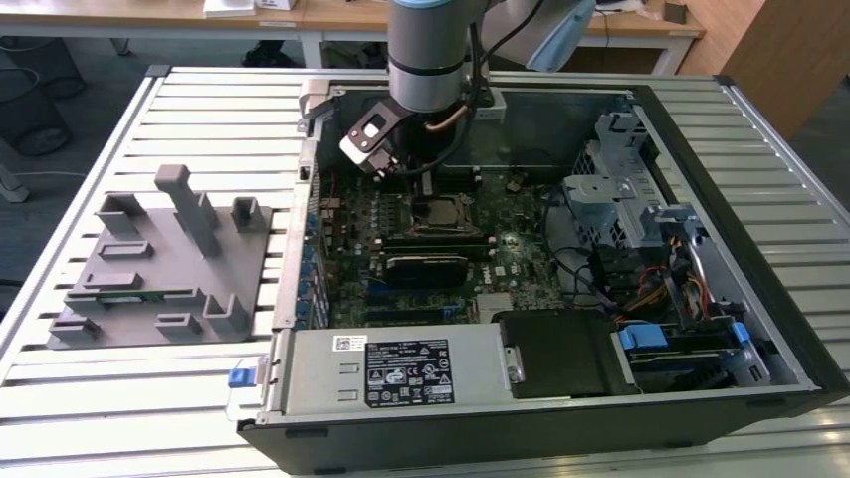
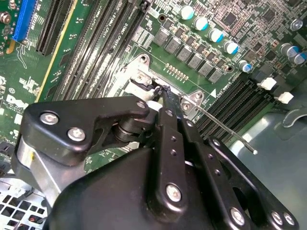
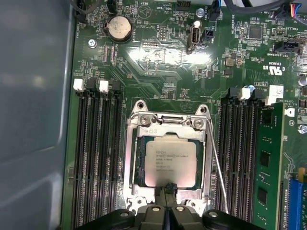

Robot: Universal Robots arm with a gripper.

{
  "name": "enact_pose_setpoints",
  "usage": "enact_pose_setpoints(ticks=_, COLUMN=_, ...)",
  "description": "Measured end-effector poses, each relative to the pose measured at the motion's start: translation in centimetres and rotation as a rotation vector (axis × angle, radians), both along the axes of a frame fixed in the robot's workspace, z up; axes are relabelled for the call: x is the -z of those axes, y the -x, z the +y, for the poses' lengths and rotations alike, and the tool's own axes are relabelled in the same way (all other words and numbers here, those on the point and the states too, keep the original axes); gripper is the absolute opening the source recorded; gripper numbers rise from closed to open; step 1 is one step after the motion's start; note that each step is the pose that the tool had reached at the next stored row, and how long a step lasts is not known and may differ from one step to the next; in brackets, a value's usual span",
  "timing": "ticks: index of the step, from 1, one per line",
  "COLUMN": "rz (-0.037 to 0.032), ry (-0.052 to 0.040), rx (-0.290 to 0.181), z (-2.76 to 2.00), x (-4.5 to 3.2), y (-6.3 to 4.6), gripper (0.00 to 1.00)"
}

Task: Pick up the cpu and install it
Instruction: 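Close the cpu cover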

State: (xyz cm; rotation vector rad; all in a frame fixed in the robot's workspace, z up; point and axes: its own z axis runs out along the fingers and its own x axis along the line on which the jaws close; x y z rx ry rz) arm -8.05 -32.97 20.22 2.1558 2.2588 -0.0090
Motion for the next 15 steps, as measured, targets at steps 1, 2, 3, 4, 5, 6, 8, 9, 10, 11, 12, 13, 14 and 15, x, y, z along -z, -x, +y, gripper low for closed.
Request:
enact_pose_setpoints(ticks=1, rz=-0.0001, ry=-0.0001, rx=0.0, z=0.0, x=-0.01, y=0.0, gripper=0.11)
enact_pose_setpoints(ticks=2, rz=-0.0002, ry=-0.0003, rx=0.0, z=0.0, x=-0.02, y=0.0, gripper=0.11)
enact_pose_setpoints(ticks=3, rz=0.0, ry=0.0, rx=0.0, z=0.0, x=-0.05, y=0.0, gripper=0.11)
enact_pose_setpoints(ticks=4, rz=0.0, ry=0.0, rx=0.0, z=0.0, x=-0.05, y=0.02, gripper=0.11)
enact_pose_setpoints(ticks=5, rz=0.0, ry=-0.0001, rx=0.0, z=0.0, x=-0.05, y=0.06, gripper=0.11)
enact_pose_setpoints(ticks=6, rz=0.0, ry=-0.0001, rx=0.0, z=0.0, x=-0.05, y=0.1, gripper=0.11)
enact_pose_setpoints(ticks=8, rz=0.0, ry=-0.0003, rx=0.0, z=0.0, x=0.02, y=0.11, gripper=0.11)
enact_pose_setpoints(ticks=9, rz=0.0001, ry=-0.0008, rx=0.0, z=0.0, x=0.08, y=0.11, gripper=0.11)
enact_pose_setpoints(ticks=10, rz=0.0001, ry=-0.0019, rx=0.0, z=0.0, x=0.15, y=0.11, gripper=0.11)
enact_pose_setpoints(ticks=11, rz=0.0001, ry=-0.0035, rx=0.0, z=-0.01, x=0.21, y=0.11, gripper=0.11)
enact_pose_setpoints(ticks=12, rz=0.0002, ry=-0.0056, rx=0.0, z=-0.01, x=0.25, y=0.12, gripper=0.11)
enact_pose_setpoints(ticks=13, rz=0.0002, ry=-0.0072, rx=0.0, z=0.0, x=0.25, y=0.11, gripper=0.11)
enact_pose_setpoints(ticks=14, rz=0.0002, ry=-0.0089, rx=0.0, z=0.0, x=0.25, y=0.11, gripper=0.11)
enact_pose_setpoints(ticks=15, rz=0.0002, ry=-0.0104, rx=-0.001, z=0.0, x=0.25, y=0.11, gripper=0.11)
